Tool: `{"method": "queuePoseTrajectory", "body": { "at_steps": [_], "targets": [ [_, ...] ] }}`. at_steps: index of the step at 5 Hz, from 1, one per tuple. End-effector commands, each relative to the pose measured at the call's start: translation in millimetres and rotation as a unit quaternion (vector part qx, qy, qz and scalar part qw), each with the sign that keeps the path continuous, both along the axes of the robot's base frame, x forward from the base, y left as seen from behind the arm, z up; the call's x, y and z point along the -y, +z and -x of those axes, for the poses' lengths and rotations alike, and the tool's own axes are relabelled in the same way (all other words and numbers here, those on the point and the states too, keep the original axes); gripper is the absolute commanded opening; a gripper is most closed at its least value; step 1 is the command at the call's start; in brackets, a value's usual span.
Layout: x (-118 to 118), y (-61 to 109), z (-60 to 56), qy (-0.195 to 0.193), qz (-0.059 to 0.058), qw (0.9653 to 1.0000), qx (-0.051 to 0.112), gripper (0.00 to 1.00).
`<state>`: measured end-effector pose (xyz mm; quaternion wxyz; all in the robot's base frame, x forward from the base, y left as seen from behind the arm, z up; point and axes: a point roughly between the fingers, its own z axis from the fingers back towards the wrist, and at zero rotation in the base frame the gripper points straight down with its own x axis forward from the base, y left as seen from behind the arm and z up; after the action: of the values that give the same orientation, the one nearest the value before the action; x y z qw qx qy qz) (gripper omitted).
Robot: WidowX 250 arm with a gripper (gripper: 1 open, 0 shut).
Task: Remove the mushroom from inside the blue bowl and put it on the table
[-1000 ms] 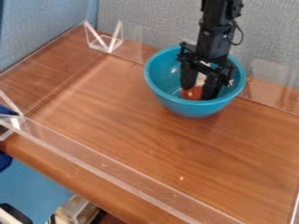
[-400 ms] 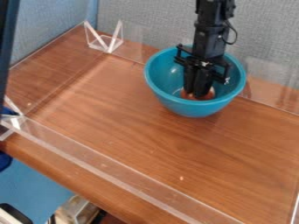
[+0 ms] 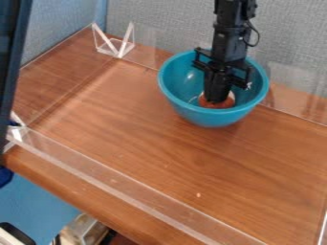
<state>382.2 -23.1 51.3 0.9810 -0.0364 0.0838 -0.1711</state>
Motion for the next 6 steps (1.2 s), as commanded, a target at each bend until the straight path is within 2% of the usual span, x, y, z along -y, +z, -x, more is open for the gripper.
{"method": "queuePoseTrajectory", "body": {
  "at_steps": [1, 6],
  "targets": [
    [-11, 16.1, -3.2, 0.014, -0.001, 0.9997, 0.022, 0.00],
    [-17, 50.2, 8.8, 0.031, -0.003, 0.9985, 0.044, 0.00]
  ]
}}
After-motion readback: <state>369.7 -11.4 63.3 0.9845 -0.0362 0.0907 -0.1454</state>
